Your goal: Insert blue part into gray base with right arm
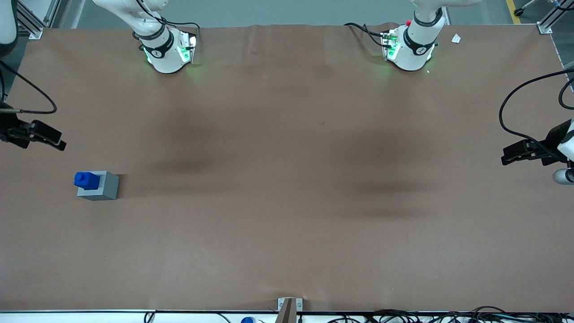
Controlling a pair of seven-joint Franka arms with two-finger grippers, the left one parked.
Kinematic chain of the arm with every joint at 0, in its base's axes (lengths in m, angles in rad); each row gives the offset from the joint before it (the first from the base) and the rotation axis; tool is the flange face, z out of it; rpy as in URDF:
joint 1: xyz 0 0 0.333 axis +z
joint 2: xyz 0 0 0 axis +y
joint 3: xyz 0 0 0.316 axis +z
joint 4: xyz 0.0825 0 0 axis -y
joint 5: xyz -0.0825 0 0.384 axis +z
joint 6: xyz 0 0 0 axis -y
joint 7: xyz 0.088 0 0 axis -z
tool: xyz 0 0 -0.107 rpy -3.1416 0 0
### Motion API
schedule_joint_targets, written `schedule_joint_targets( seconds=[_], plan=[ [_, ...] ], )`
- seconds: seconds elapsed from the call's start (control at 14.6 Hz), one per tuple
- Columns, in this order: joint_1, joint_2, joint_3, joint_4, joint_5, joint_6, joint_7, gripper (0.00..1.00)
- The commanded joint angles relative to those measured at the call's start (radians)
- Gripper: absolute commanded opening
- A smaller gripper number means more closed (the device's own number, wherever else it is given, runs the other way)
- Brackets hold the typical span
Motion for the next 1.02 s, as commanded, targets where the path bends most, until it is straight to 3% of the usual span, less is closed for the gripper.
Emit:
schedule_joint_targets(
  seconds=[0.0,0.55,0.75,0.96],
  plan=[
    [0.006,-0.093,-0.003,-0.094,0.009,0.013,0.012,1.00],
    [0.046,-0.101,-0.023,-0.050,-0.003,-0.071,0.003,1.00],
    [0.158,-0.098,-0.141,-0.025,0.009,-0.076,0.013,1.00],
    [0.159,-0.092,-0.132,-0.015,0.006,-0.078,0.009,1.00]
  ],
)
